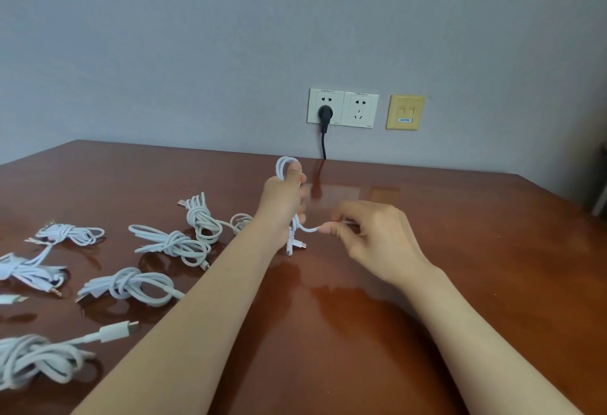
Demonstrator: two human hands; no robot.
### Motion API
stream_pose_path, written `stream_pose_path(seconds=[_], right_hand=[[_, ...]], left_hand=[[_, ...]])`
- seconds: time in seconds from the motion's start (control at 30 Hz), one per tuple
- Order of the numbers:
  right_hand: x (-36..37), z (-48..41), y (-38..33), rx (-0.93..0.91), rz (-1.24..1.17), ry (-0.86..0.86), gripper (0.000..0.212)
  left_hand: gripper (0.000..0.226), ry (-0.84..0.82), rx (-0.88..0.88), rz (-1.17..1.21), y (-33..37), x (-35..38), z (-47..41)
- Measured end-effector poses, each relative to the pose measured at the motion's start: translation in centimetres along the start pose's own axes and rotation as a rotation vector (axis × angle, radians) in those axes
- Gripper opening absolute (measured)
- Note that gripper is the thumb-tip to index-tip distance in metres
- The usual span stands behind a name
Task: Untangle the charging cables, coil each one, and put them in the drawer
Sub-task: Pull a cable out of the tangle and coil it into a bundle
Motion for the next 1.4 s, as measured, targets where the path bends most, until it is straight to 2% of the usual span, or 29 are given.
stream_pose_path(seconds=[0.1, 0.2, 0.33, 0.4, 0.47, 0.5, 0.57, 0.63, 0.7, 0.87, 0.97, 1.17, 1.3, 1.4], right_hand=[[-0.2, -0.2, -0.6, -0.019, -0.083, 0.015, 0.024], [-0.3, -0.4, -0.9, 0.024, -0.087, -0.034, 0.024], [-1.1, -0.2, 0.7, 0.290, 0.004, -0.161, 0.047], [-1.3, -0.1, 1.3, 0.325, 0.064, -0.205, 0.056], [-1.1, 0.1, 1.7, 0.332, 0.021, -0.256, 0.059], [-1.0, 0.2, 1.9, 0.343, -0.054, -0.278, 0.057], [-0.8, 0.3, 2.7, 0.386, -0.271, -0.278, 0.048], [-0.9, 0.3, 3.4, 0.431, -0.421, -0.240, 0.051], [-0.9, 0.2, 3.7, 0.436, -0.449, -0.230, 0.054], [-0.4, 0.1, 4.1, 0.523, -0.563, -0.202, 0.042], [-0.5, 0.0, 4.1, 0.619, -0.603, -0.227, 0.040], [0.1, 0.4, 3.9, 0.735, -0.555, -0.312, 0.036], [0.3, 0.7, 3.7, 0.768, -0.496, -0.438, 0.036], [-0.3, 0.9, 3.1, 0.841, -0.534, -0.602, 0.035]], left_hand=[[0.044, -0.061, 0.008, -0.213, 0.0, 0.7, 0.6], [0.062, -0.144, -0.032, -0.483, -0.7, 1.7, 1.4], [0.086, -0.385, -0.116, -0.474, -1.8, 3.4, 2.3], [0.094, -0.554, -0.175, -0.480, -2.8, 4.1, 2.8], [0.109, -0.682, -0.213, -0.471, -3.4, 4.6, 3.3], [0.107, -0.727, -0.215, -0.487, -3.6, 4.7, 3.4], [0.072, -0.812, -0.216, -0.562, -3.5, 4.6, 4.0], [0.036, -0.868, -0.212, -0.646, -3.6, 4.5, 4.3], [0.027, -0.901, -0.196, -0.665, -3.8, 4.3, 4.3], [0.030, -0.876, -0.146, -0.615, -3.7, 4.3, 3.9], [0.025, -0.788, -0.108, -0.575, -3.5, 4.5, 3.6], [0.023, -0.654, -0.021, -0.571, -2.8, 4.3, 3.0], [0.021, -0.541, 0.010, -0.559, -2.4, 4.4, 2.6], [0.021, -0.448, 0.051, -0.562, -2.1, 4.3, 2.0]])
Point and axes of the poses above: each hand's wrist, its own z-axis away from the middle knuckle, its own x-axis out of the palm, y = z × x, the point moved 5 cm from there along -z, towards the middle knuckle, and after that the axes turned 3 degrees about -z, right-handed, at the moved point
